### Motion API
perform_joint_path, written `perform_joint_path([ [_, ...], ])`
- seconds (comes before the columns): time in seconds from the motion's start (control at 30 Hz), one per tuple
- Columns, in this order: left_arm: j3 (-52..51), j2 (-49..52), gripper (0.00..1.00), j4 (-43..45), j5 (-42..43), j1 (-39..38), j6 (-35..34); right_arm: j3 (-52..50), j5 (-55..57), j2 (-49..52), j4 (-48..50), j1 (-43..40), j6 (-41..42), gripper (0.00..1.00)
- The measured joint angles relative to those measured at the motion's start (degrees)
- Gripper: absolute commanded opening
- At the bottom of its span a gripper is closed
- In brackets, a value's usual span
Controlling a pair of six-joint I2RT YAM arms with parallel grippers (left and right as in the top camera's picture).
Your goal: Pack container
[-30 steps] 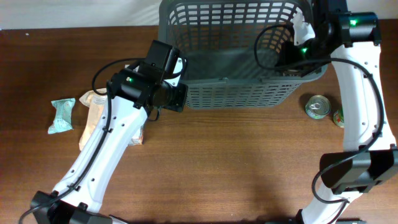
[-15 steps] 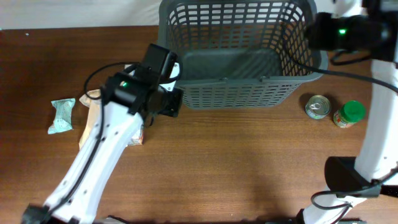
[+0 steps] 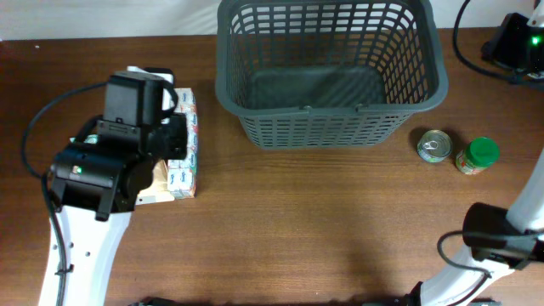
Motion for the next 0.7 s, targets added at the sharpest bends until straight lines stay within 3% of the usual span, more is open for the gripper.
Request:
perform_joint_path([
  [0.4, 0.0, 0.0, 0.02, -0.6, -0.2, 1.8, 0.0, -0.2, -0.1, 11.8, 4.7, 0.3, 0.1, 0.04],
  [0.7, 0.0, 0.0, 0.02, -1.3, -0.2, 1.8, 0.0, -0.2, -3.3, 15.2, 10.3, 1.4, 0.1, 0.04],
])
